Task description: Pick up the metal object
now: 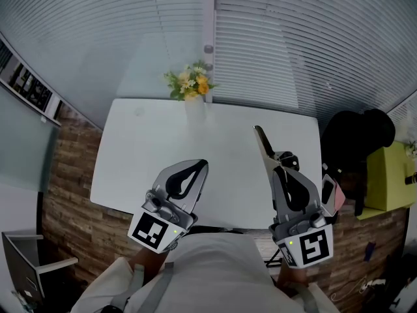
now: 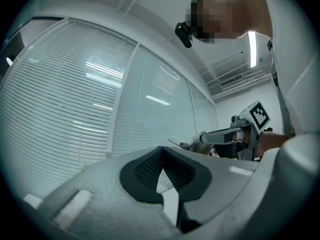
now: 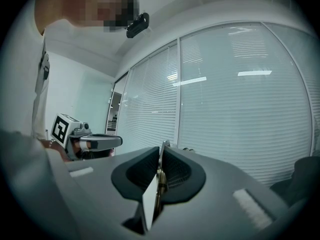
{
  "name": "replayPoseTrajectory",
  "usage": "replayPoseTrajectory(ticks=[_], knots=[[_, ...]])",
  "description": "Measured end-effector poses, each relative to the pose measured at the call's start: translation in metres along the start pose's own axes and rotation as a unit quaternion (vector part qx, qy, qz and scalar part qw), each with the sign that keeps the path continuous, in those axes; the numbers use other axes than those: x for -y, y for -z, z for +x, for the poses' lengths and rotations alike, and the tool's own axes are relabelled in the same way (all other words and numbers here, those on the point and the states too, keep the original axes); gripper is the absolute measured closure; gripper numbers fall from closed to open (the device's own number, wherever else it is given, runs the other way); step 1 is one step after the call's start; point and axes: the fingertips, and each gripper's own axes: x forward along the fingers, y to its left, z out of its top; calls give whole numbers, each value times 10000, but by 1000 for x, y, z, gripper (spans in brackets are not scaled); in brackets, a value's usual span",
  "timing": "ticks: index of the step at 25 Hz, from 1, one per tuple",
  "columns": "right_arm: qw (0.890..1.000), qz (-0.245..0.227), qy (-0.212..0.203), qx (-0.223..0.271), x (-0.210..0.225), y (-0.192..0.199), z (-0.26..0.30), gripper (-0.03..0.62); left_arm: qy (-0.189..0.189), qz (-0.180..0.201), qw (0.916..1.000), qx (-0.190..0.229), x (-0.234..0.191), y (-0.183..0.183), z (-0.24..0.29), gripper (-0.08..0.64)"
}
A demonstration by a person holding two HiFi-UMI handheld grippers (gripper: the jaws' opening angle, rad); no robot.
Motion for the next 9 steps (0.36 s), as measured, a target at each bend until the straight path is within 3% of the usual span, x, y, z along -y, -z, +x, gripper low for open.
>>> replayPoseTrajectory(ticks=[9], knots=[[10000,-15,18,-1,-1,0,-1,571,8,-12,10000,-5,1,2,-2,558]])
